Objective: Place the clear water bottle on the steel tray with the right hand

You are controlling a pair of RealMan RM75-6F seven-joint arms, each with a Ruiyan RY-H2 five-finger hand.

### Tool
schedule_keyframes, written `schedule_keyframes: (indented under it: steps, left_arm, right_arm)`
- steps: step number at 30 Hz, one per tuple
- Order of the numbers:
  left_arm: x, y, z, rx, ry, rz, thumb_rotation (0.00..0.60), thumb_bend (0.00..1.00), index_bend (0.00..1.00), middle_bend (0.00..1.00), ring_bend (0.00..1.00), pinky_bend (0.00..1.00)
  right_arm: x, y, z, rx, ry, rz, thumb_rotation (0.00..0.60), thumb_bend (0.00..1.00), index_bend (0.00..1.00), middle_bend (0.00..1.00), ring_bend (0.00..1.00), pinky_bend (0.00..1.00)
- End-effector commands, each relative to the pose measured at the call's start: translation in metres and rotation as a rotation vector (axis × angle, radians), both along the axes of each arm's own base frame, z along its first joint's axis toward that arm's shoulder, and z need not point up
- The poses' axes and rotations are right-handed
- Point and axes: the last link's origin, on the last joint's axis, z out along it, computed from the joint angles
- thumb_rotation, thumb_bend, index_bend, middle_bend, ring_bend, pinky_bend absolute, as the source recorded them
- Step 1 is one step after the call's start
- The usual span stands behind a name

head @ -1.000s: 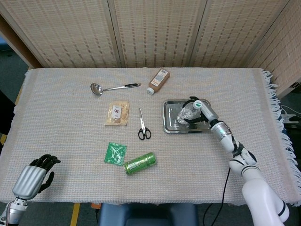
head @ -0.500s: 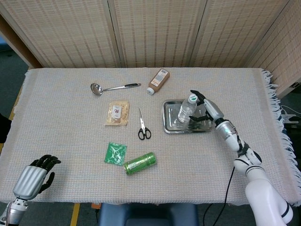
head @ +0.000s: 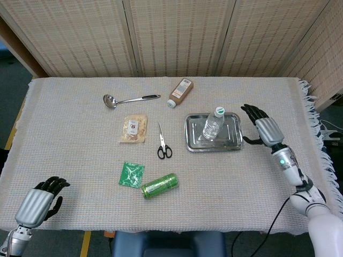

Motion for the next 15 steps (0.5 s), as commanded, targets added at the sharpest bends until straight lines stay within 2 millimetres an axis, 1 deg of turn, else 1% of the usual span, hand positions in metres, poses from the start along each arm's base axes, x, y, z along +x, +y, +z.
schedule_keyframes:
  steps: [1,5,6,8,11,15]
  left_arm:
    - [0.000,0.001,-0.001,-0.001,0.009,0.002,0.600,0.58,0.32,0.27,0.18,0.39]
    - [0.000,0.000,-0.002,-0.001,0.010,0.004,0.600,0.58,0.32,0.27,0.18,0.39]
    - [0.001,0.000,-0.001,0.001,0.011,-0.001,0.600,0.58,0.32,0.27,0.18,0.39]
    - [0.001,-0.001,0.000,0.004,0.013,-0.007,0.600,0.58,0.32,0.27,0.18,0.39]
    - [0.002,-0.001,0.000,0.004,0.005,-0.009,0.600,0.58,0.32,0.27,0.18,0.39]
    - [0.001,-0.001,0.000,0.003,0.011,-0.011,0.600,0.58,0.32,0.28,0.18,0.39]
  right_arm:
    - [-0.021,0.075,0.032,-0.163,0.183,-0.051,0.600,0.00,0.00,0.00,0.00,0.11]
    - [0.003,0.116,0.032,-0.242,0.241,-0.079,0.600,0.00,0.00,0.00,0.00,0.11]
    - [0.007,0.129,0.031,-0.259,0.270,-0.080,0.600,0.00,0.00,0.00,0.00,0.11]
    - [0.012,0.144,0.029,-0.273,0.294,-0.079,0.600,0.00,0.00,0.00,0.00,0.11]
    - [0.015,0.159,0.029,-0.287,0.290,-0.072,0.600,0.00,0.00,0.00,0.00,0.11]
    - [0.015,0.165,0.028,-0.283,0.290,-0.071,0.600,0.00,0.00,0.00,0.00,0.11]
